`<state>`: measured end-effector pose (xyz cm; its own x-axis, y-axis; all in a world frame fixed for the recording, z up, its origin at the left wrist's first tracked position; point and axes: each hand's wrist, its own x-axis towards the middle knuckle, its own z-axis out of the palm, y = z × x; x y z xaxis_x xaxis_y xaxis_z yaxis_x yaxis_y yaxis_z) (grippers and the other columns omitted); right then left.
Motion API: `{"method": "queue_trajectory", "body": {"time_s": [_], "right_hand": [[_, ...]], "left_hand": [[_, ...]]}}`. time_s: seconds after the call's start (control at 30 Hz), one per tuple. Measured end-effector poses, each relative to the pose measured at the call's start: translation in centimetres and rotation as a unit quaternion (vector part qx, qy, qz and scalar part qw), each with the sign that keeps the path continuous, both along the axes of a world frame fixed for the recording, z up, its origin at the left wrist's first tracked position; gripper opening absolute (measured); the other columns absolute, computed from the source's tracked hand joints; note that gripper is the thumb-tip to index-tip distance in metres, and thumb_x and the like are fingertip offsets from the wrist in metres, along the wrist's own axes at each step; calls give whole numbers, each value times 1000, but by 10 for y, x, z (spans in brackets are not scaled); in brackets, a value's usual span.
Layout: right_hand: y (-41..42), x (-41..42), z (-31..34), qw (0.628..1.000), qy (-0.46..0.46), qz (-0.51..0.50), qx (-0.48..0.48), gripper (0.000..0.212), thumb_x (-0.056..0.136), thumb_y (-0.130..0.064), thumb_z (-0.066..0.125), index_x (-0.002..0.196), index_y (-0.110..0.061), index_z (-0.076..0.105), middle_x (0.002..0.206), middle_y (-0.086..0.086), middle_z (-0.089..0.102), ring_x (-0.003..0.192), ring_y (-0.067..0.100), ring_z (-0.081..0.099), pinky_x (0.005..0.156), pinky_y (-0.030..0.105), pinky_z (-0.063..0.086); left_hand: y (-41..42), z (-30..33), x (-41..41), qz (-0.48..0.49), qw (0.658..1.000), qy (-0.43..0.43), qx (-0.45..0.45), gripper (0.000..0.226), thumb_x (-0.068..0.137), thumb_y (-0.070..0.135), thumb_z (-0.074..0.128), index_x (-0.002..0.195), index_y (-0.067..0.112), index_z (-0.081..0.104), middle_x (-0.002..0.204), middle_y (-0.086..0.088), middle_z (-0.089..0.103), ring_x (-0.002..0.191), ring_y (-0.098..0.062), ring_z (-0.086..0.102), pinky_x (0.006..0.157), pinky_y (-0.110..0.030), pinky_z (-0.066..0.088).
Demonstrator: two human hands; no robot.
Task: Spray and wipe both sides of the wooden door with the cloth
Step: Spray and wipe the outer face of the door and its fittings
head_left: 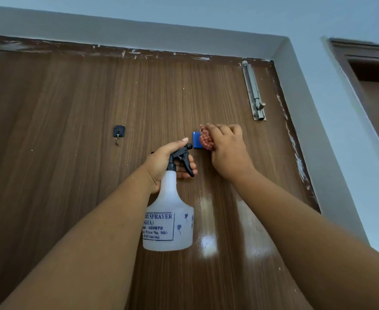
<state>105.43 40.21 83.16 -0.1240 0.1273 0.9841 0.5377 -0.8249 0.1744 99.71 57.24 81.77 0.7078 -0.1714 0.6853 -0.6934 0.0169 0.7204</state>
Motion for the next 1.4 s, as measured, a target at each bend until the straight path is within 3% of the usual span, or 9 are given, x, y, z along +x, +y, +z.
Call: {"method": "queue_trajectory", "body": {"time_s": [0.1, 0.2, 0.3, 0.4, 0.6, 0.83, 1.03, 1.23, 1.4], "right_hand": [[3, 1, 13, 998, 29, -54, 14, 46, 88, -2, 52, 133, -11, 52, 123, 9, 54, 116, 30, 39, 89, 34, 41], [7, -4, 15, 971, 80, 186, 129, 41, 85, 0, 57, 122, -14, 62, 115, 6, 61, 108, 22, 54, 81, 21, 45], [16, -11, 22, 773, 183, 512, 328, 31, 90, -4, 64, 117, -18, 65, 102, -2, 66, 90, 9, 61, 65, 13, 47], [15, -12, 30, 682, 218, 589, 376, 35, 90, -9, 68, 123, -15, 61, 105, 3, 66, 89, 12, 62, 64, 22, 48], [-27, -9, 36, 991, 101, 60, -71, 45, 86, -8, 64, 129, -21, 60, 117, 1, 60, 108, 17, 55, 95, 33, 46], [-17, -13, 59, 889, 270, 330, 166, 38, 92, -23, 67, 129, -24, 61, 119, 0, 64, 112, 19, 59, 100, 40, 49], [15, -41, 70, 970, 238, 36, -30, 44, 100, -22, 54, 143, -17, 46, 141, 9, 42, 124, 28, 49, 97, 36, 44], [50, -52, 56, 926, 90, -341, -134, 25, 97, -15, 47, 118, -12, 60, 116, 7, 60, 106, 30, 56, 86, 39, 47], [33, 0, -8, 952, -141, -252, -98, 38, 90, -22, 38, 108, -14, 71, 110, 4, 68, 101, 32, 57, 71, 40, 47]], "left_hand": [[0, 0, 3, 10, 1000, 2, 7, 43, 97, 39, 55, 78, 2, 66, 69, -11, 69, 66, -23, 71, 61, -27, 57], [1, 2, 3, 10, 1000, 4, 2, 43, 96, 41, 56, 79, 2, 66, 70, -11, 69, 67, -24, 72, 62, -27, 57], [1, 2, 4, 17, 1000, 7, 5, 43, 95, 41, 58, 80, 1, 66, 71, -12, 70, 68, -25, 72, 63, -28, 57], [-1, 1, 2, 20, 1000, 5, 4, 42, 96, 39, 57, 79, 2, 66, 69, -11, 70, 67, -24, 72, 63, -28, 57], [0, 1, 3, 14, 1000, 0, 4, 41, 96, 39, 58, 80, 2, 66, 71, -12, 70, 67, -24, 71, 61, -26, 58], [3, 3, 3, -5, 1000, 13, -2, 42, 96, 39, 56, 79, 3, 66, 70, -11, 69, 67, -24, 71, 66, -29, 56], [3, 2, 4, 2, 1000, 12, -1, 41, 96, 39, 58, 80, 2, 65, 68, -11, 69, 66, -24, 71, 66, -30, 55], [5, 1, 8, -17, 1000, -2, -21, 34, 97, 33, 56, 85, 2, 66, 69, -10, 68, 66, -24, 70, 67, -33, 55], [7, 1, 8, -15, 999, -3, 50, 28, 96, 15, 50, 77, 2, 65, 68, -12, 68, 65, -25, 69, 61, -29, 54]]}}
